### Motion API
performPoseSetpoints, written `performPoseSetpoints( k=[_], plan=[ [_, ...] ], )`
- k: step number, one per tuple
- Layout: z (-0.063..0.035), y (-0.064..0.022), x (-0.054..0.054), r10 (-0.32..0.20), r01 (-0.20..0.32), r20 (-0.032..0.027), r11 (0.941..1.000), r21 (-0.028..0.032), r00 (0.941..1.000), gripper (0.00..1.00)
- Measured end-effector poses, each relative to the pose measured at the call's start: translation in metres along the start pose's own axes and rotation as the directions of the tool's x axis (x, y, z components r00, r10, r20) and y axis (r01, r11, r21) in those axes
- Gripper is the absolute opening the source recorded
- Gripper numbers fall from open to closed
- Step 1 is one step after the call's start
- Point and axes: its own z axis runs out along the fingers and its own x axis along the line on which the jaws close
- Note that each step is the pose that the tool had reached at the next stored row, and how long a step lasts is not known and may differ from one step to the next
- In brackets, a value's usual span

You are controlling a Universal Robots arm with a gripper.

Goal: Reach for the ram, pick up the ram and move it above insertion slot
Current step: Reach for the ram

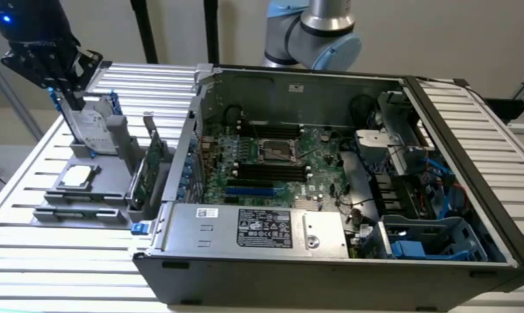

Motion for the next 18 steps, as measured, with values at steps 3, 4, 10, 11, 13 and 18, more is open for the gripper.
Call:
performPoseSetpoints(
  k=[3,4,10,11,13,18],
  plan=[
    [-0.0001,-0.0127,0.000,0.000,0.000,0.0001,1.0000,0.0000,1.0000,0.11],
    [-0.0001,-0.0172,0.000,0.000,0.000,0.0001,1.0000,0.0000,1.0000,0.11],
    [0.0027,-0.0445,0.000,0.000,0.000,-0.0002,1.0000,0.0000,1.0000,0.11],
    [0.0036,-0.0491,0.000,0.000,0.000,-0.0001,1.0000,0.0000,1.0000,0.11],
    [0.0058,-0.0581,0.000,0.000,0.000,-0.0002,1.0000,0.0000,1.0000,0.11],
    [0.0120,-0.0720,0.000,-0.006,0.006,-0.0006,1.0000,-0.0001,1.0000,0.11]
  ],
)
